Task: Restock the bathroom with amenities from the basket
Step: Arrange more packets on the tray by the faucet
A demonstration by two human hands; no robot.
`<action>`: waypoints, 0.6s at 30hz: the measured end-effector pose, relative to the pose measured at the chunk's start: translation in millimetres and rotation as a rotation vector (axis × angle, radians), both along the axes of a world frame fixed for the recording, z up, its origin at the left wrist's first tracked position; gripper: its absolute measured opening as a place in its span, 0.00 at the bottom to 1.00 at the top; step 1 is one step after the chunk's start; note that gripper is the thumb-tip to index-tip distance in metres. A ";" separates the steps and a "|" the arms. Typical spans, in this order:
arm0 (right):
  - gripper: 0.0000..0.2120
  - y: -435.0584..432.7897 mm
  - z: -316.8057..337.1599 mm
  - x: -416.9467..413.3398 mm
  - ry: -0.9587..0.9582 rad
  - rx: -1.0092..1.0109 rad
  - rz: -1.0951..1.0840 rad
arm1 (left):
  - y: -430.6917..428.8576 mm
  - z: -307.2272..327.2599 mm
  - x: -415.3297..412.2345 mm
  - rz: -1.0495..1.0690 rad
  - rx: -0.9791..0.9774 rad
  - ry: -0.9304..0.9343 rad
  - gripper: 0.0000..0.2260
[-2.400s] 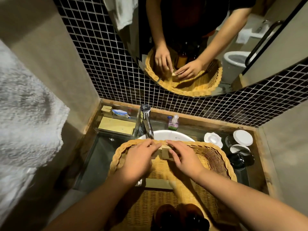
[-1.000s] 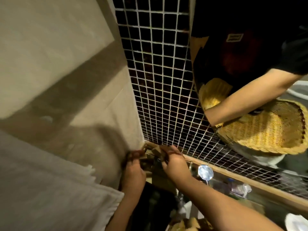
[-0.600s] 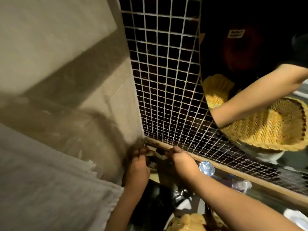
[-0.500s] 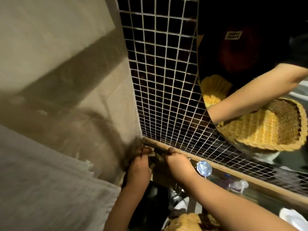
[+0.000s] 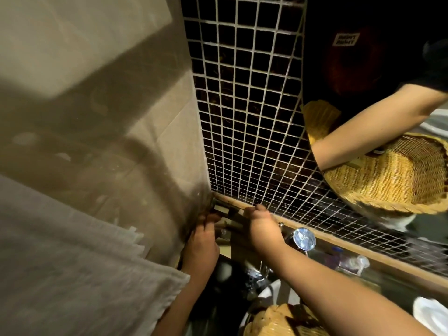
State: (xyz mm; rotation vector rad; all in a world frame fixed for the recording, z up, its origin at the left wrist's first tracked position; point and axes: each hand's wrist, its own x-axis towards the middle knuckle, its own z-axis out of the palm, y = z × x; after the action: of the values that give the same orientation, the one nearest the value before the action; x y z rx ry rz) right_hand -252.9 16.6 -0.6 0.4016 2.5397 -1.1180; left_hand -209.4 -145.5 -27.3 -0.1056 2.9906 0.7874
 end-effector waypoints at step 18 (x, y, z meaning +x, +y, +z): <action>0.07 -7.9 -3.1 6.6 0.035 -0.109 0.085 | -1.9 -12.7 -1.4 -0.019 -0.054 0.034 0.22</action>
State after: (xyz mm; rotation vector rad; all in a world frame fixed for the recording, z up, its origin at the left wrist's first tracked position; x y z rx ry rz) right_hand -246.3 8.7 -3.7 0.2460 2.4859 -1.2343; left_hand -210.8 -147.4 -40.1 -0.0657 3.0406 0.7139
